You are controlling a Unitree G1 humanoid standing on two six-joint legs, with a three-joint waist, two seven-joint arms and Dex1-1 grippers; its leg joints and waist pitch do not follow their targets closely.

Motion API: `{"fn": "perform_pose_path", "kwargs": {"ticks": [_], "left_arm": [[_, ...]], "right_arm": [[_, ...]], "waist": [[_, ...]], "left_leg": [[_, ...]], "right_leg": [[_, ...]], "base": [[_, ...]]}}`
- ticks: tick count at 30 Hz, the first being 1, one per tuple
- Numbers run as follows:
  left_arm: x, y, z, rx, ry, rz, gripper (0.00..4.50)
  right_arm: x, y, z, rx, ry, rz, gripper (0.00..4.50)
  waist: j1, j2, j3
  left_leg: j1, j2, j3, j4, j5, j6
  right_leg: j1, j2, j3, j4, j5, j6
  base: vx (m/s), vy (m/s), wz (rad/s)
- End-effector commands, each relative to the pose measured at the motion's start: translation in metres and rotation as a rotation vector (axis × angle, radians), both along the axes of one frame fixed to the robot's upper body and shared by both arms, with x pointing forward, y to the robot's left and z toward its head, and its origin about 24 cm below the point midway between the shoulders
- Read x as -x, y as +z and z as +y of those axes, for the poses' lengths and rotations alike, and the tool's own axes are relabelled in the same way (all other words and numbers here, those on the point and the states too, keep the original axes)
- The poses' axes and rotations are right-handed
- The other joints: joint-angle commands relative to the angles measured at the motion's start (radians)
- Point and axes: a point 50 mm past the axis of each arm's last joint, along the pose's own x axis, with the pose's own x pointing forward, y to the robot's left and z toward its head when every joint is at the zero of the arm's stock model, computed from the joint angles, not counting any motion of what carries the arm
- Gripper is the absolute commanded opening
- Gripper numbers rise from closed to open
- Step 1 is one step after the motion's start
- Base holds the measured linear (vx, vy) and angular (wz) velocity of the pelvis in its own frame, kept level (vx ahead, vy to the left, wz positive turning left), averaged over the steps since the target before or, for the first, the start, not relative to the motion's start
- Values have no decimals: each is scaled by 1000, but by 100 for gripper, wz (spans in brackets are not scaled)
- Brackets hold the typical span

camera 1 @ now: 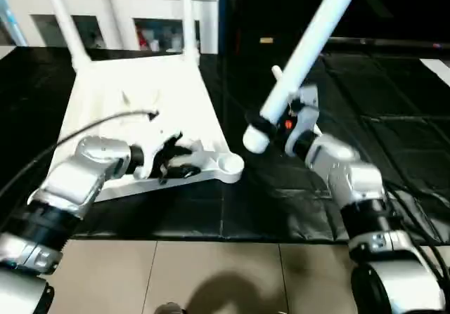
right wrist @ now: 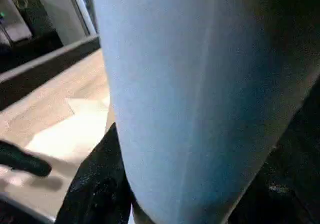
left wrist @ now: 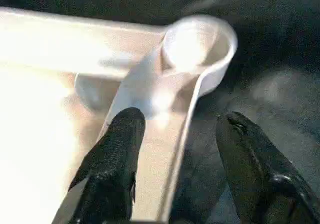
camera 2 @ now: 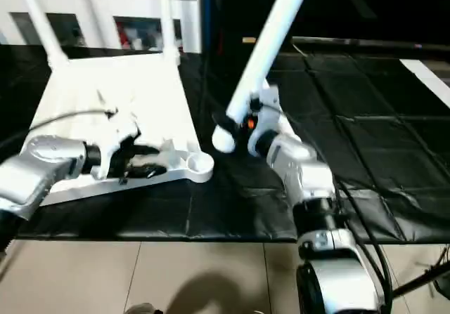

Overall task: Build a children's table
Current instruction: Pick table leg, then insert table leg to table base

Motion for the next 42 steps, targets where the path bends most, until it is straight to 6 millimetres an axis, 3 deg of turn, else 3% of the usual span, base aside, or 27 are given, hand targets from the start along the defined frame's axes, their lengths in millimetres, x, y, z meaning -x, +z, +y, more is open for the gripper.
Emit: {"fn": "perform_pose_path", "kwargs": {"ticks": [1, 3, 11, 18, 21, 25, 27, 32, 42], "left_arm": [[-4, -2, 2, -38, -12, -7, 228], [-7, -5, 3, -47, -15, -8, 225], [-16, -16, 3, -92, -44, -14, 146], [-17, -20, 6, -89, -72, 28, 99], [-17, -19, 6, -31, -77, 60, 54], [-11, -19, 3, 41, -113, 119, 41], [-6, -22, 0, 69, -144, 157, 11], [2, -34, -5, 85, -147, 166, 0], [9, -40, -10, 79, -142, 125, 0]], "right_arm": [[0, 7, 0, -9, -16, -12, 193], [1, 6, 0, -15, -20, -18, 193], [11, 0, 9, 13, 28, -38, 193], [13, -3, 13, 24, 47, -17, 193], [15, -2, 17, 33, 91, -17, 193], [16, 0, 21, 74, 139, -58, 193], [16, 2, 23, 90, 147, -87, 193], [18, 5, 35, 116, 206, -154, 193], [13, 2, 43, 101, 216, -221, 193]], "waist": [[-2, 27, -88], [-7, 26, -88], [-8, 26, -87], [-7, 26, -83], [-6, 25, -84], [-4, 24, -86], [-4, 24, -88], [-6, 23, -90], [-10, 17, -81]], "left_leg": [[14, -24, 16, -67, -211, -40], [14, -23, 16, -68, -220, -39], [12, -22, 15, -69, -235, -35], [18, -21, 14, -70, -261, -30], [17, -20, 14, -69, -257, -28], [15, -18, 13, -70, -240, -29], [13, -14, 13, -70, -229, -30], [10, -14, 15, -69, -205, -19], [18, -14, 16, -74, -251, -17]], "right_leg": [[77, -60, 46, -77, -248, -124], [76, -61, 46, -81, -259, -127], [78, -63, 45, -84, -274, -129], [71, -67, 44, -96, -366, -109], [72, -67, 44, -94, -353, -117], [74, -68, 46, -86, -310, -134], [75, -70, 48, -79, -266, -152], [79, -70, 50, -67, -163, -186], [74, -71, 50, -83, -297, -153]], "base": [[0, 0, 0], [0, 0, 0], [0, 0, 0], [0, 0, 0], [0, 0, 0], [0, 0, 0], [0, 0, 0], [0, 0, 0], [0, 0, 0]]}}
